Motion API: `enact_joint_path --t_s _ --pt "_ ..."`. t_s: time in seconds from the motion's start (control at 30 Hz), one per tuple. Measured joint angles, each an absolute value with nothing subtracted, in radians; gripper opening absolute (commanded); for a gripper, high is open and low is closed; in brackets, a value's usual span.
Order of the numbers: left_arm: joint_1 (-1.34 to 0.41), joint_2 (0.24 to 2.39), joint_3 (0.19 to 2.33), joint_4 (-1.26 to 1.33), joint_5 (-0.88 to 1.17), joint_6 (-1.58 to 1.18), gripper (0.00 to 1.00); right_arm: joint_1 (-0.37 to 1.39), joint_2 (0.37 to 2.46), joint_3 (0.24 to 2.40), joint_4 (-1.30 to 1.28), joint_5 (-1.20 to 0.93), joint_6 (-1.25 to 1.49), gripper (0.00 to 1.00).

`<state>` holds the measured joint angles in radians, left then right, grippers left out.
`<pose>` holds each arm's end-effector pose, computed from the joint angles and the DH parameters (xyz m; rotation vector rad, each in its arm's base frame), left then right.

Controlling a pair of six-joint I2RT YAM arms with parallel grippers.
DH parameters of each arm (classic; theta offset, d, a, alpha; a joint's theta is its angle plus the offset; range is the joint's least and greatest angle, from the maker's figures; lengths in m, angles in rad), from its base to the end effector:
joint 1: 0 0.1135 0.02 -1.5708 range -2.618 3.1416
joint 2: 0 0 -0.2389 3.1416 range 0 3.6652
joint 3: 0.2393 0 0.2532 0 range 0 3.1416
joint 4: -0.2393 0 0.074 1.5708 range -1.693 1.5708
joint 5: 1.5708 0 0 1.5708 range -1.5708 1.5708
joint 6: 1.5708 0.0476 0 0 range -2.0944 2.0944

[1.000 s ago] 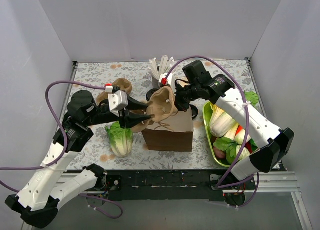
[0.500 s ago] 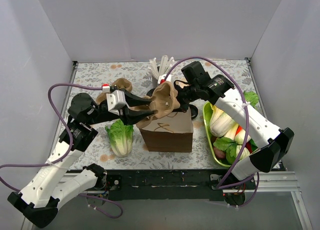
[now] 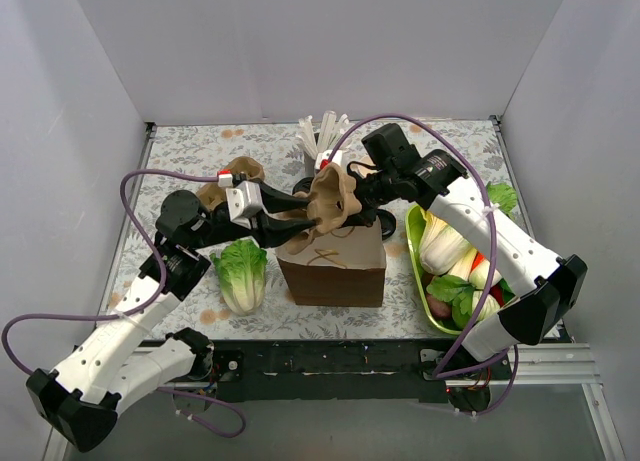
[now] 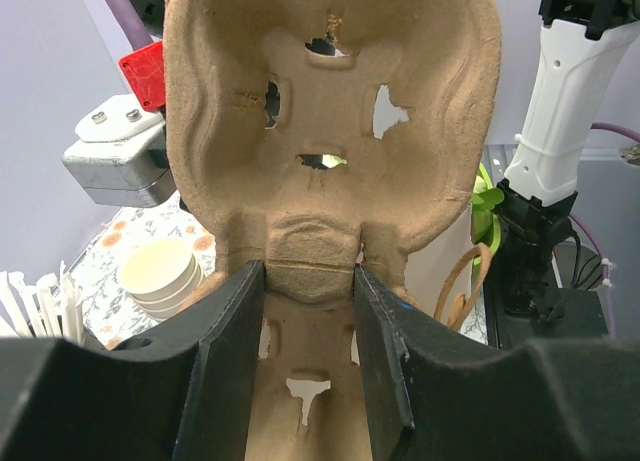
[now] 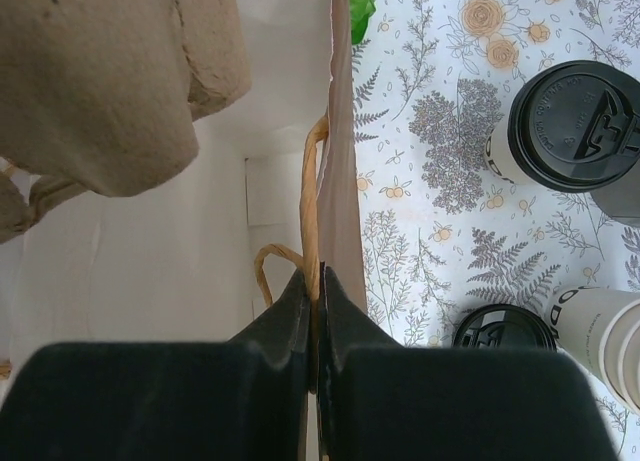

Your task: Pack the takeout coffee

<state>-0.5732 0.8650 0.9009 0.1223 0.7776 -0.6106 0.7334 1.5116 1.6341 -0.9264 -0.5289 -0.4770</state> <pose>0.1628 -0.1448 0.3811 0.6861 1.5001 -1.4780 0.2235 0.2338 0.3587 -1.5445 1.7824 0.7506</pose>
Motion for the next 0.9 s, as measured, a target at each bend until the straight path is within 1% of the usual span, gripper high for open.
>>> enact_joint_path --t_s 0.17,0.5,0.9 --pt "-0.575 0.863 0.891 0.123 0.787 -0.594 0.00 0.733 1.512 1.634 -0.929 -0.530 -0.477 0.01" --pt "-0.578 0.795 0.870 0.031 0.799 -0.532 0.00 0.733 1.514 1.634 -0.933 -0.550 -0.474 0.01" --pt "-0.578 0.782 0.852 -0.034 0.802 -0.503 0.00 0.733 1.531 1.648 -0.936 -0.580 -0.474 0.01"
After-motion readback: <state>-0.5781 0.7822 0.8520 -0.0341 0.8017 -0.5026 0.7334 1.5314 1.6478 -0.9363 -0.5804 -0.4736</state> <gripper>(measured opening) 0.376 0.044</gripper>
